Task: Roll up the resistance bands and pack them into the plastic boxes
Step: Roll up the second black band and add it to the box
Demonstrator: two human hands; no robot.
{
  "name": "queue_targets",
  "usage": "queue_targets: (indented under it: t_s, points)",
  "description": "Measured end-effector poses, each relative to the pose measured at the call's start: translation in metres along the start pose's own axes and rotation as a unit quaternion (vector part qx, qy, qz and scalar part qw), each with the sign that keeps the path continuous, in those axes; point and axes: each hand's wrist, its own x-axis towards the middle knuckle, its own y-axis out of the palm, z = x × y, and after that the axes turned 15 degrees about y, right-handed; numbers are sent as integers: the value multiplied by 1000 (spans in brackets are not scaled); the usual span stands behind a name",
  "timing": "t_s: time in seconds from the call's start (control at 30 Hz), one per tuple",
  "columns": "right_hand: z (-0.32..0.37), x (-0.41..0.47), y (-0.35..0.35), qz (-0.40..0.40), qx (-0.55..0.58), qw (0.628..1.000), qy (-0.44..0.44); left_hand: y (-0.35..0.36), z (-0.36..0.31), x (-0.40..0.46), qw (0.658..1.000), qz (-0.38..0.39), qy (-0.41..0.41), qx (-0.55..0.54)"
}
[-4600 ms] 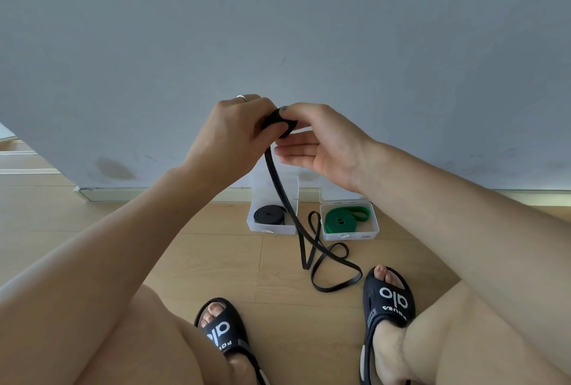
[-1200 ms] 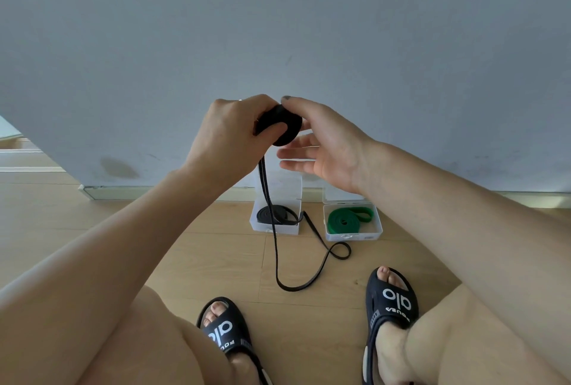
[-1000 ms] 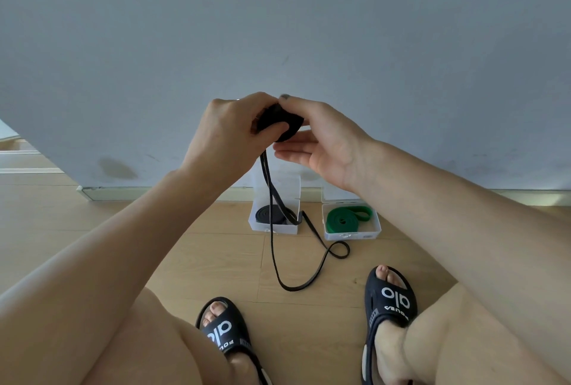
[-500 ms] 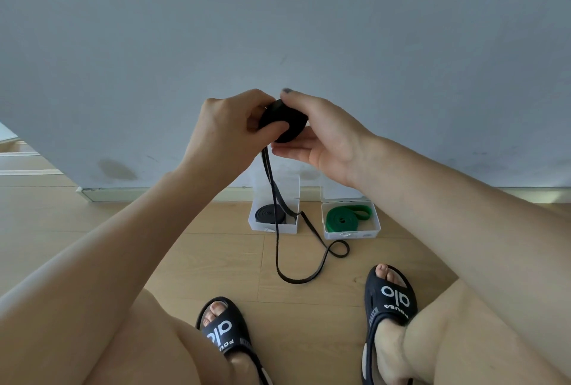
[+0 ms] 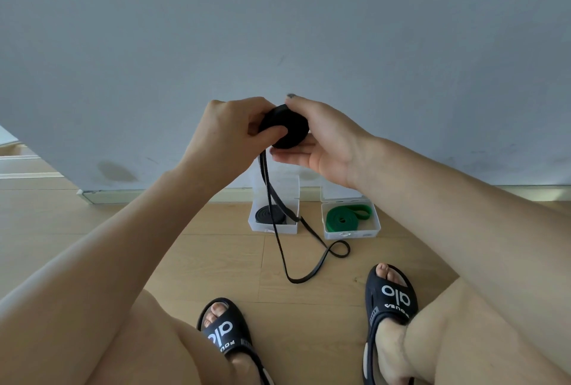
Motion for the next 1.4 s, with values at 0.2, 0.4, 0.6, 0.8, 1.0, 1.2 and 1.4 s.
queue_targets:
  t_s: [0.2,0.4,0.6,0.8,1.0,1.2,1.4]
  points:
    - [0,-2,-2,22,-12,999,39,-1,0,-1,999,9,-28,-42]
    - [-3,2,1,-19,-77,997,-12,-1,-1,-2,1000,-4,-20,-14]
    - [-2,-3,0,20,-25,999,6,-1,1,-2,1000,5,-15,-14]
    - [-1,-3,4,11,15,1000,4,4,-2,-1,1000,5,-20,-15]
    - [1,-4,-5,23,4,999,25,-1,4,-4,999,18,-23,-28]
    - [1,-4,0,0,-6,1000,-6,-1,-3,-1,1000,2,-23,-14]
    - [1,-6,-3,17,8,1000,25,-5,-5,-3,998,-12,-33,-46]
